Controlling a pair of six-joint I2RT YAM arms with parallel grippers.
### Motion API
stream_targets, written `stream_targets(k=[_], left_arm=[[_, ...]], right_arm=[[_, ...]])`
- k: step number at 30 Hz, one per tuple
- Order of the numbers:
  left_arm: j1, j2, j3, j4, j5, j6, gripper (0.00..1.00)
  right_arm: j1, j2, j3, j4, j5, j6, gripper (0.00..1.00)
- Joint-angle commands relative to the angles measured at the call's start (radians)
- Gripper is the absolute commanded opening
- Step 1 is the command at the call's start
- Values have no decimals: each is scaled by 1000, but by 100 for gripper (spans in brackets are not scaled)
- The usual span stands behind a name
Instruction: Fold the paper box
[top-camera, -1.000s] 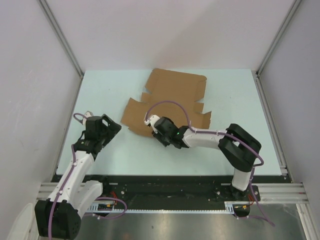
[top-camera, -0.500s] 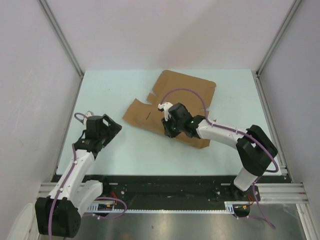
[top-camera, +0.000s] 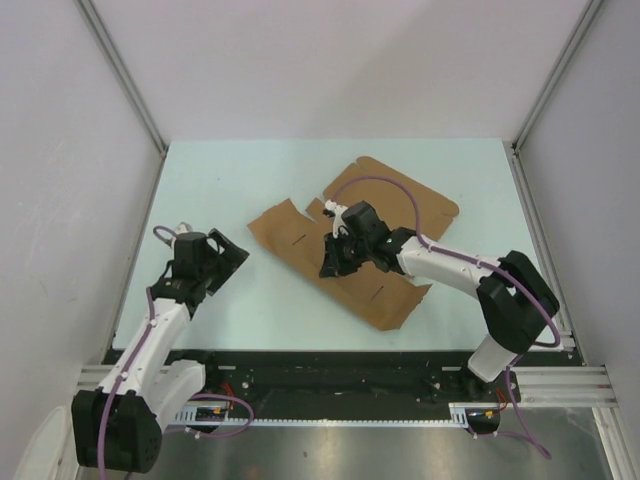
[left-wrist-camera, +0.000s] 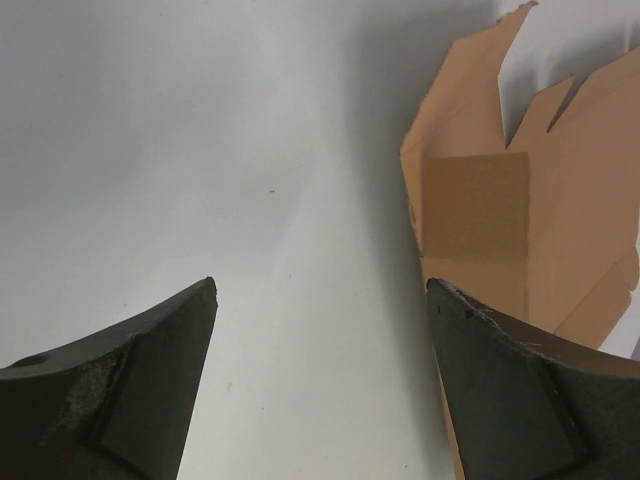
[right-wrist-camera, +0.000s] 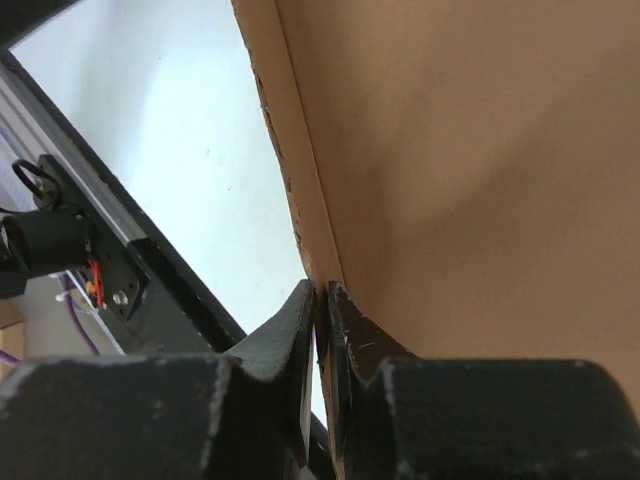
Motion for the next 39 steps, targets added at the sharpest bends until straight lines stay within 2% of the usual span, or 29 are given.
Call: stream_targets(k=[1, 7, 12, 15, 18, 21, 22, 24, 28, 33, 36, 39], left_arm=[[4, -30, -52, 98, 132, 17, 92], [-75, -45, -77, 139, 161, 28, 95], [-160, 7, -109, 212, 176, -3, 93], [-231, 91, -94, 216, 138, -6, 93], [-243, 134, -95, 228, 130, -17, 92], [-246, 148, -95, 227, 114, -33, 92], [-246, 148, -92, 222, 106, -37, 92], [-246, 133, -82, 204, 80, -41, 92], [-246, 95, -65, 183, 46, -49, 92], [-253, 56, -63, 138, 43, -72, 92], [-295, 35, -95, 147, 31, -99, 92], [-340, 62, -131, 181, 6, -142, 91]], right_arm=[[38, 67, 12, 110, -14, 174, 3], [79, 149, 12, 202, 62, 310, 3], [102, 183, 15, 274, 96, 372, 4], [122, 198, 48, 231, 116, 347, 6], [135, 181, 61, 173, 145, 310, 12], [139, 154, 71, 107, 199, 266, 31], [139, 117, 72, 89, 222, 254, 42], [130, 62, 73, 32, 294, 223, 54], [55, -76, 98, -50, 345, 169, 62], [-106, -190, 104, -181, 452, 115, 62], [-126, -207, 104, -258, 547, 80, 61], [-122, -212, 99, -278, 547, 82, 60]])
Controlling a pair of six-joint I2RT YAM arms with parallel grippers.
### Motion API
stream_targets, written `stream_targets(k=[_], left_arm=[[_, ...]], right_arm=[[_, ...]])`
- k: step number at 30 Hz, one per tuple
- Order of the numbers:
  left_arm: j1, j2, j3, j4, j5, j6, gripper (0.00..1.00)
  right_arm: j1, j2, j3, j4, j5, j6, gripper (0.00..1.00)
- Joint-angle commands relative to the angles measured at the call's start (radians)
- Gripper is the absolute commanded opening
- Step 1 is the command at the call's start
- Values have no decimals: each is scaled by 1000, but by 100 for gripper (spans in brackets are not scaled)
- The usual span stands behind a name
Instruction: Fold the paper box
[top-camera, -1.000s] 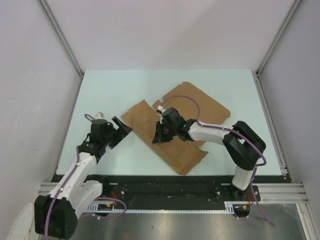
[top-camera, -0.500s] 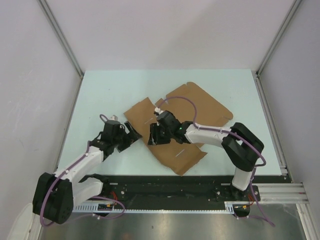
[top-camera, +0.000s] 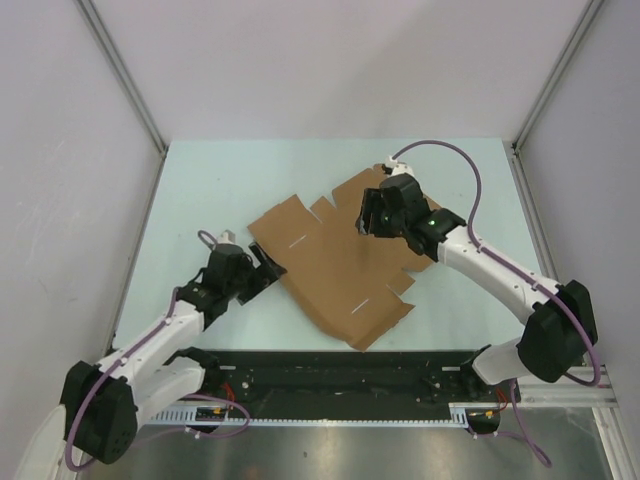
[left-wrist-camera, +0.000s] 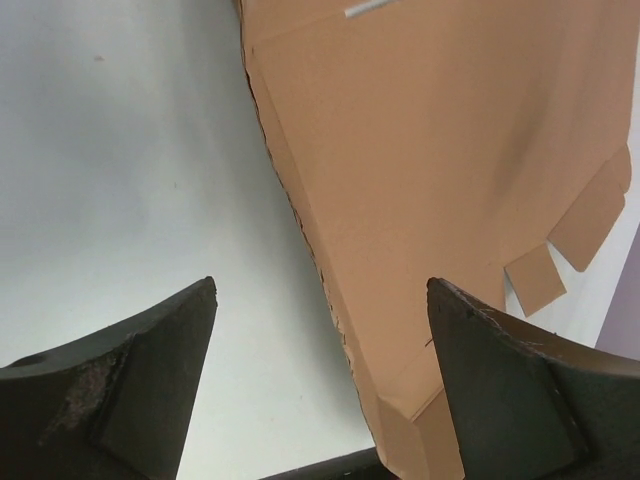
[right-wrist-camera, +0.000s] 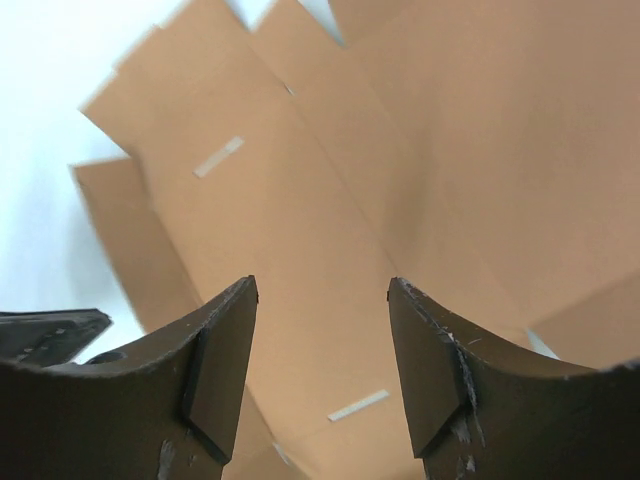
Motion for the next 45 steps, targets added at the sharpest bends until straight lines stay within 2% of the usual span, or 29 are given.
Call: stream_targets(k=[1, 3, 4, 7, 13, 16, 20, 24, 25, 26, 28, 29, 34, 38, 42, 45], left_arm=[[-55, 37, -40, 34, -34, -82, 89], [-60, 65, -64, 71, -24, -107, 85], [-61, 91, -72, 83, -24, -110, 79], [-66, 143, -62, 111, -24, -90, 70], [-72, 338, 73, 120, 34, 37, 57], [-74, 436, 185, 90, 81, 153, 39], [-75, 544, 439, -83, 115, 350, 18], [-75, 596, 668, -248, 88, 568, 6], [-75, 623, 717, -329, 59, 650, 4], [-77, 640, 817, -369, 30, 689, 3], [-80, 674, 898, -426, -13, 820, 1], [-78, 683, 954, -453, -97, 855, 0], [-84, 798, 1067, -447, -234, 996, 2], [-87, 982, 1305, -520, -352, 1099, 1], [-92, 1102, 1359, -506, -394, 1220, 1], [-110, 1141, 1357, -480, -458, 1303, 1]], right_arm=[[27, -2, 6, -117, 68, -36, 60], [44, -5, 6, -116, 79, -39, 60], [44, -5, 6, -119, 81, -42, 60], [39, -11, 3, -128, 91, -55, 59], [13, -49, -37, -104, 72, -75, 59], [9, -69, -54, -96, 67, -85, 59], [-1, -103, -66, -103, 88, -101, 59], [-30, -138, -76, -111, 105, -102, 59], [-39, -146, -76, -116, 113, -101, 59], [-54, -157, -77, -120, 119, -96, 59], [-68, -166, -77, -123, 137, -87, 60], [-76, -171, -77, -122, 143, -73, 60], [-84, -209, -77, -88, 125, -61, 60], [-84, -246, -44, -90, 73, -62, 63], [-80, -250, 19, -180, 100, -91, 68], [-85, -244, 20, -220, 185, -107, 72]])
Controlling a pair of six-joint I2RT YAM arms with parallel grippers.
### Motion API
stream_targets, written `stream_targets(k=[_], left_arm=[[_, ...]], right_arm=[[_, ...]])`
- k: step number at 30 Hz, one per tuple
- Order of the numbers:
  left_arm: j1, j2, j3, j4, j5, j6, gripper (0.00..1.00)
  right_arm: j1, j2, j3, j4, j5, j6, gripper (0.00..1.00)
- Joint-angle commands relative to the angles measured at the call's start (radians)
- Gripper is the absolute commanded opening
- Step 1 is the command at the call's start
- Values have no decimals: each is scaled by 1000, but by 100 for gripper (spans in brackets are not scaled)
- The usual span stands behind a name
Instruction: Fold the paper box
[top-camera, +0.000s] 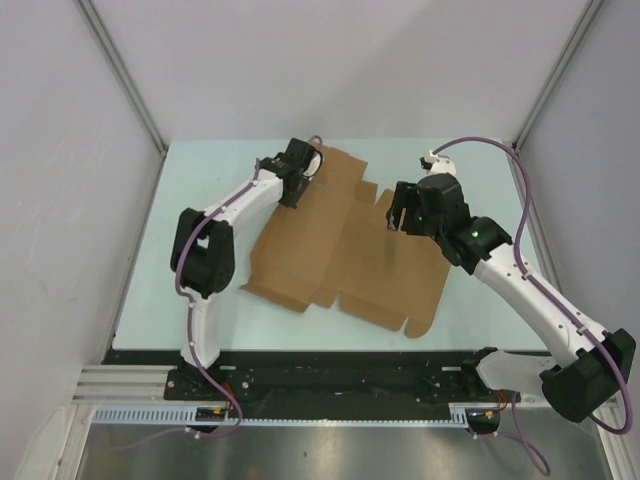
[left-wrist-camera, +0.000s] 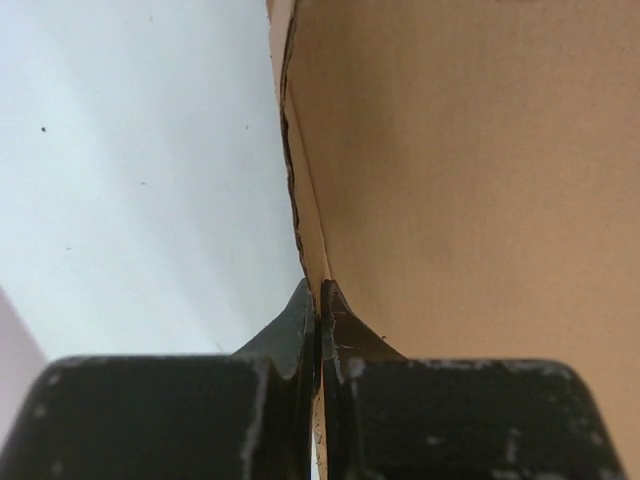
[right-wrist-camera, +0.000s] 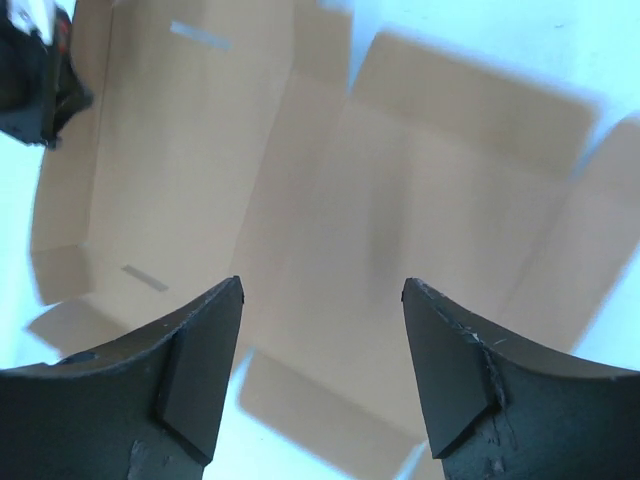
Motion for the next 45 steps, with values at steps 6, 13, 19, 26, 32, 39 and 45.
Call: stream_targets(k=[6, 13, 19, 26, 32, 39, 45], left_arm=[[-104, 9, 27, 167, -206, 423, 0], [-163, 0, 6, 418, -148, 582, 6], [-252, 23, -73, 602, 15, 757, 8], [-305, 52, -107, 633, 287, 827, 10], [-321, 22, -105, 737, 267, 667, 100], [-324, -115, -110, 740, 118, 519, 100], [-310, -293, -183, 520, -219, 0, 100]], right_arm=[[-3, 44, 44, -73, 164, -17, 73], [-22, 58, 44, -48, 192, -12, 73], [-34, 35, 44, -60, 186, -9, 73], [-95, -67, 39, -102, 183, -31, 74], [-135, -81, 28, -108, 155, -34, 74], [-163, -100, 24, -71, 143, -44, 74], [-164, -51, 17, -7, 108, -3, 73]])
